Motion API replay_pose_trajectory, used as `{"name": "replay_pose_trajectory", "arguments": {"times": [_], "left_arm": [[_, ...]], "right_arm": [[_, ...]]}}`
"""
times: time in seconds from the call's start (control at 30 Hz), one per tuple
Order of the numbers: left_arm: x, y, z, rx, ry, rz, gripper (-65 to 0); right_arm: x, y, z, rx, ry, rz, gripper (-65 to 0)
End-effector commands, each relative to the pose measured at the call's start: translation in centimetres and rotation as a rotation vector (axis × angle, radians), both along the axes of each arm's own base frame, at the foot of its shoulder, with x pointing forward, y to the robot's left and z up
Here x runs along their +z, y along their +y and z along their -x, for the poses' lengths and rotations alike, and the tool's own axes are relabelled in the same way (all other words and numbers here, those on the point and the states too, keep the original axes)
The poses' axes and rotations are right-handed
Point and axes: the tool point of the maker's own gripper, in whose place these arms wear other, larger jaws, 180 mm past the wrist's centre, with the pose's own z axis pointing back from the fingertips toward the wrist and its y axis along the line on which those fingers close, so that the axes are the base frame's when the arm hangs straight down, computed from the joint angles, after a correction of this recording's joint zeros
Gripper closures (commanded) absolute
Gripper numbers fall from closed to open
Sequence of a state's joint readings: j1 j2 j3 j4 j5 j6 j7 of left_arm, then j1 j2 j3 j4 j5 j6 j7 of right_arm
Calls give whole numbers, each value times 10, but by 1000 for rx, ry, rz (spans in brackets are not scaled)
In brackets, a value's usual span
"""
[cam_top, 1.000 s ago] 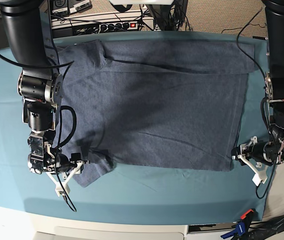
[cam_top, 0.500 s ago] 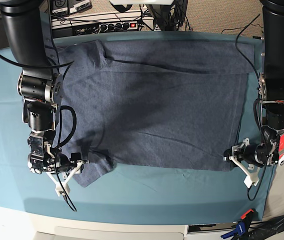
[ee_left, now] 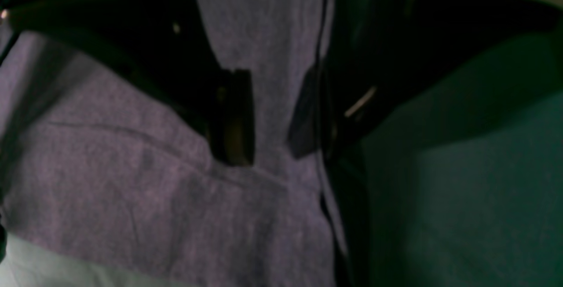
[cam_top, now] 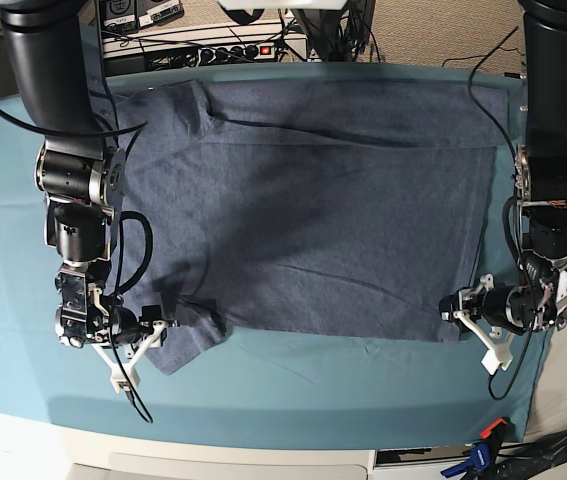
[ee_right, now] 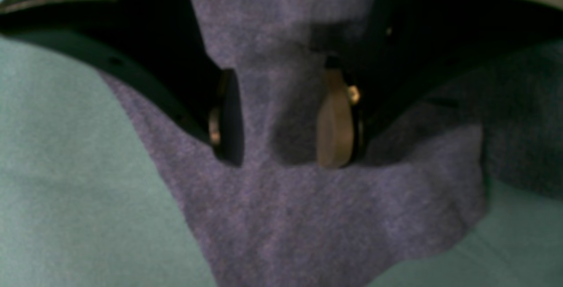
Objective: Fold the T-shirt properly
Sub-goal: 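Lower both grippers and grasp the shirt's hem corners, then shift the right gripper along the hem and regrasp the corner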
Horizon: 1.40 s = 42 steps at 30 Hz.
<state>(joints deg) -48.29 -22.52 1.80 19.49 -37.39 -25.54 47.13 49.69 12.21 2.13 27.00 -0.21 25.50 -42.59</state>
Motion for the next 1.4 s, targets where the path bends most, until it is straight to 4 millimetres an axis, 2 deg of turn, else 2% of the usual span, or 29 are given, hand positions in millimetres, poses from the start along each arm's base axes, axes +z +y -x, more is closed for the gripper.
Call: {"name": "replay_pose_trajectory", "arguments": {"times": [0.0, 0.1, 0.23, 0.4, 0.77, 0.8, 0.87, 0.93, 1.0, 1.17, 1.23, 1.3, 1.37], "left_arm": [[23, 3, -18, 5, -61, 9, -225], [23, 3, -18, 5, -65, 9, -209], [28, -1, -21, -22, -101, 21, -74], [35, -3, -30, 8, -151, 52, -8], [35, -1, -31, 9, -160, 41, 0], [35, -1, -31, 10, -160, 42, 0], [35, -1, -31, 10, -160, 42, 0], [35, -1, -31, 9, -160, 42, 0], [35, -1, -31, 9, -159, 42, 0], [35, -2, -31, 10, -162, 44, 0], [36, -2, -32, 13, -163, 50, 0], [36, -2, -32, 13, -164, 52, 0], [36, -4, -32, 11, -164, 54, 0]], "right_arm": [[30, -3, -21, 0, -83, 0, -272], [31, -3, -21, 0, -86, 0, -272], [31, -3, -21, 0, -87, 0, -272], [32, -3, -22, 0, -92, -1, -272], [34, -11, -22, -11, -106, 4, -272], [34, -10, -22, -12, -106, 1, -264], [36, -9, -24, -22, -115, -25, -188], [42, -12, -26, -47, -143, -77, -164], [49, -21, -27, -87, -167, -127, -164], [65, -59, -24, -166, -219, -191, -167], [71, -74, -23, -207, -252, -209, -218], [80, -87, -25, -244, -302, -221, -317], [83, -99, -24, -285, -319, -220, -344]]}}
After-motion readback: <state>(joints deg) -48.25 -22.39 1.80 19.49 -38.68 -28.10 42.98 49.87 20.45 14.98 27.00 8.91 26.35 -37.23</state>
